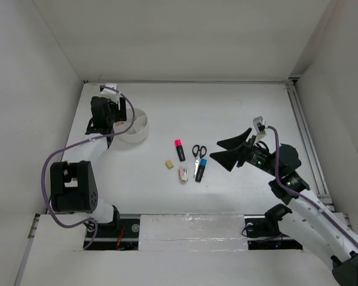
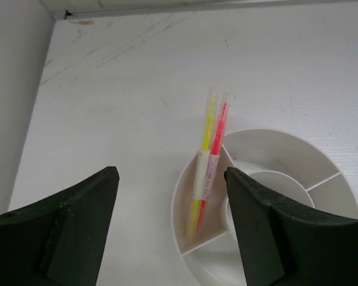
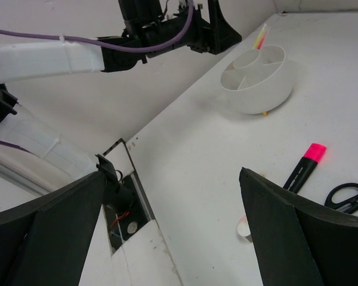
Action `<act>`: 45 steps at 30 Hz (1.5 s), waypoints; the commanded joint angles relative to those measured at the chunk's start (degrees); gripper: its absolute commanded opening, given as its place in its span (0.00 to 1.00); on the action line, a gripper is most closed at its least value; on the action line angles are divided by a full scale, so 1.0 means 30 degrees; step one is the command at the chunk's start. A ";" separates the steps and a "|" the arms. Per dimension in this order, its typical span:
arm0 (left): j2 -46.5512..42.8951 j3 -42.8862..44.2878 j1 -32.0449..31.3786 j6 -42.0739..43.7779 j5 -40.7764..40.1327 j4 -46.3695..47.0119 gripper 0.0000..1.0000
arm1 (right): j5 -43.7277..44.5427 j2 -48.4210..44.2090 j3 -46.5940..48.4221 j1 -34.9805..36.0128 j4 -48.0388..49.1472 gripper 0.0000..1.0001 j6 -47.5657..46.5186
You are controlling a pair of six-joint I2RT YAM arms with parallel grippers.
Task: Sort the stationery into containers
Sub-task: Place the pen in the storage box, then pick up the pen from the center of the board.
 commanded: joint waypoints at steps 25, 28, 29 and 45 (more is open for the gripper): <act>-1.1063 0.5610 -0.0018 -0.8497 0.3561 -0.5708 1.00 | 1.2614 0.7945 0.8210 0.3494 -0.9980 1.00 -0.4124; -1.0892 0.6284 -0.0018 -0.9053 0.5327 -0.8420 1.00 | 1.5486 0.8887 0.8710 0.5100 -1.0188 1.00 -0.3333; -1.0890 0.6284 -0.0018 -0.9375 0.5153 -0.8752 1.00 | 1.6044 0.9760 0.9148 0.5515 -1.0188 1.00 -0.3072; -1.5049 0.1128 -0.0018 -1.3919 -0.3286 -1.3794 1.00 | 1.6022 2.1806 1.5917 0.6252 -1.2267 0.80 -0.3245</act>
